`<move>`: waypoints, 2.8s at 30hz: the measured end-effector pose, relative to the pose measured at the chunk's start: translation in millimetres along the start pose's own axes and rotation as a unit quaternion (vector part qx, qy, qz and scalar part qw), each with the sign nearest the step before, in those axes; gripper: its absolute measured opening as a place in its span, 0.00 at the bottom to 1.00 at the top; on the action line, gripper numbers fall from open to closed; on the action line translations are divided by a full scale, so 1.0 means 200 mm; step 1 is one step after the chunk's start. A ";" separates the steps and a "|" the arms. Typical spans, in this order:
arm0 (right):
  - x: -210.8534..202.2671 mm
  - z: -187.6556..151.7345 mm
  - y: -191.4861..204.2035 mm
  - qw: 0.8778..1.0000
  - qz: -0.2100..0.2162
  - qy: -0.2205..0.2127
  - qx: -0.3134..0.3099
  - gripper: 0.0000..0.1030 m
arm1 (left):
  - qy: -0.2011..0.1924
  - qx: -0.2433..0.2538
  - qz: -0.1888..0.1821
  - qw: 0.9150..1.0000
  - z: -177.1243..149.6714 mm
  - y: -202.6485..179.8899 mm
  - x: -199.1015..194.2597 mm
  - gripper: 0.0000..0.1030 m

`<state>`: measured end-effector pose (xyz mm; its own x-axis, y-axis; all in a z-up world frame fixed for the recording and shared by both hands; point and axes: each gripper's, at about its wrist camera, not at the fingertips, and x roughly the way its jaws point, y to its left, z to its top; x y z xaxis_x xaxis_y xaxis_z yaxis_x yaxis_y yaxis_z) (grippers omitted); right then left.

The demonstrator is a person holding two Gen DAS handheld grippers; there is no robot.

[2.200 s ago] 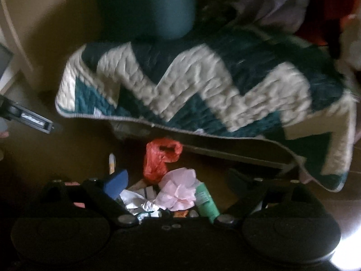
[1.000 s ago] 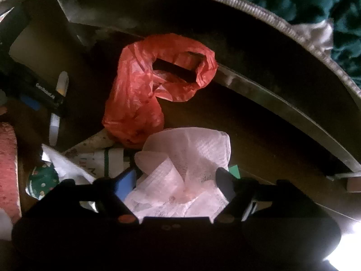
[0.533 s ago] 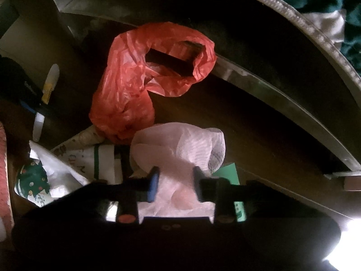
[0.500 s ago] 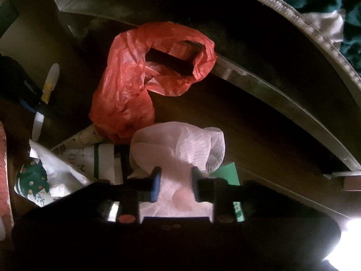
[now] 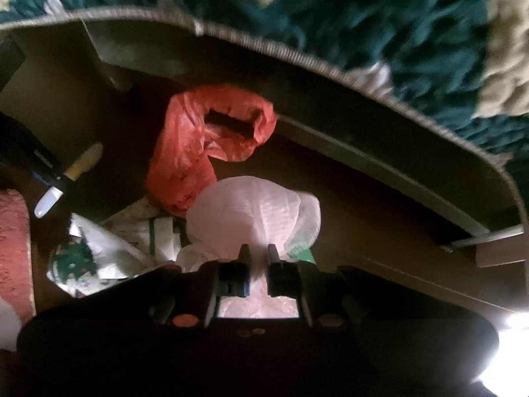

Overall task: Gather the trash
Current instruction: 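Lift the pink tissue and white tube toward the teal wastebasket with both grippers, then open both grippers over the teal wastebasket to drop the tissue and tube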

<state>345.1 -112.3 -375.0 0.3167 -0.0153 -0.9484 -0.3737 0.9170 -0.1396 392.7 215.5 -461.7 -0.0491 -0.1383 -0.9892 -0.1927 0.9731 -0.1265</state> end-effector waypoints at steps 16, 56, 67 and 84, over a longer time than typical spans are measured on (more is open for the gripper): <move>-0.65 -0.06 -0.08 0.999 0.027 -0.041 0.020 0.06 | -0.001 0.007 -0.038 0.999 -0.23 -0.12 -0.47 0.16; -2.79 0.34 -0.22 0.922 0.023 -0.385 0.027 0.06 | -0.413 0.058 -0.118 0.901 -0.85 -0.72 -3.03 0.17; -2.76 0.85 -0.25 0.916 -0.028 -0.400 0.025 0.06 | -0.453 0.054 -0.091 0.885 -0.46 -0.96 -3.34 0.17; -2.27 1.34 -0.35 0.948 -0.011 -0.319 -0.007 0.06 | -0.404 0.058 -0.038 0.912 0.30 -1.17 -3.06 0.17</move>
<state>461.3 -61.9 142.7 0.7860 0.2132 -0.5803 -0.3706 0.9138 -0.1662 527.4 84.0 169.4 0.7079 -0.0702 -0.7028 -0.0584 0.9858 -0.1573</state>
